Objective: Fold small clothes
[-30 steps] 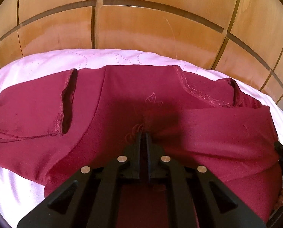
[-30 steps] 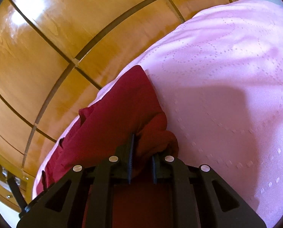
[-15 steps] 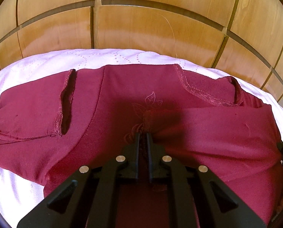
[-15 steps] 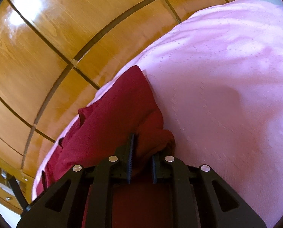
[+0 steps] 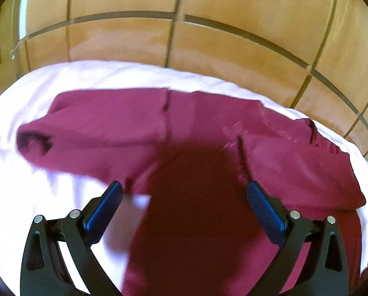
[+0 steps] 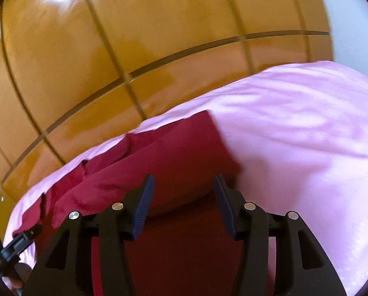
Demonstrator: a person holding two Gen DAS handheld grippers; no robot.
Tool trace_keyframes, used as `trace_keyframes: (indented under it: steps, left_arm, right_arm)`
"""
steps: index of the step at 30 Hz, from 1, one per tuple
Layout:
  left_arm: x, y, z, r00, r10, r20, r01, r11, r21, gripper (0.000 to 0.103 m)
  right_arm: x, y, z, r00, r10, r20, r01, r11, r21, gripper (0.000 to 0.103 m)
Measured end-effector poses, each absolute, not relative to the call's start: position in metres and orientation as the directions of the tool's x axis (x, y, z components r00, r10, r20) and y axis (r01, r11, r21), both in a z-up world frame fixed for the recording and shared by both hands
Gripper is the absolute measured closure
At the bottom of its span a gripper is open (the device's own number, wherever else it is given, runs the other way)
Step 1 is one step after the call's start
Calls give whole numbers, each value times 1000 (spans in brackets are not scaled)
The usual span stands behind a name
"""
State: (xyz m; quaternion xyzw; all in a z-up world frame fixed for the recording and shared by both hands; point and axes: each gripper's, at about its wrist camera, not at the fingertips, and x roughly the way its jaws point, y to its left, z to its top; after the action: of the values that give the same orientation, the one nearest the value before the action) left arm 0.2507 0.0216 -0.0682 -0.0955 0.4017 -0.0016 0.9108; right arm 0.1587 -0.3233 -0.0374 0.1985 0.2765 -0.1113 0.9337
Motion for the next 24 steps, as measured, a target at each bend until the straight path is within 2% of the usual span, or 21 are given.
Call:
trace_keyframes:
  steps: [3, 4, 5, 8, 15, 20, 22, 24]
  left_arm:
    - [233, 38, -76, 652, -52, -757, -109, 981, -162, 3]
    - [226, 45, -80, 642, -51, -765, -119, 979, -165, 3]
    - [220, 52, -85, 631, -51, -774, -134, 976, -173, 3]
    - [206, 67, -89, 641, -73, -764, -159, 961, -226, 3]
    - [182, 79, -85, 663, -19, -748, -208, 956, -208, 3]
    - [178, 109, -81, 665, 40, -746, -248, 954, -170, 2]
    - [183, 124, -82, 655, 90, -750, -287, 948, -137, 2]
    - [189, 134, -84, 645, 141, -751, -329, 938, -107, 3]
  right_arm:
    - [175, -305, -49, 793, -57, -606, 286, 914, 288, 53]
    - [179, -300, -55, 777, -52, -628, 284, 918, 276, 51]
    - [183, -297, -61, 759, -48, -649, 283, 922, 263, 42]
    - [189, -300, -74, 733, -20, -680, 285, 917, 280, 40]
    - [178, -302, -75, 758, -25, -652, 294, 905, 308, 40]
    - [151, -285, -48, 806, -151, -573, 340, 910, 239, 40]
    - [146, -265, -35, 830, -130, -542, 290, 931, 221, 40]
    - [151, -236, -23, 846, -33, -533, 186, 954, 236, 40]
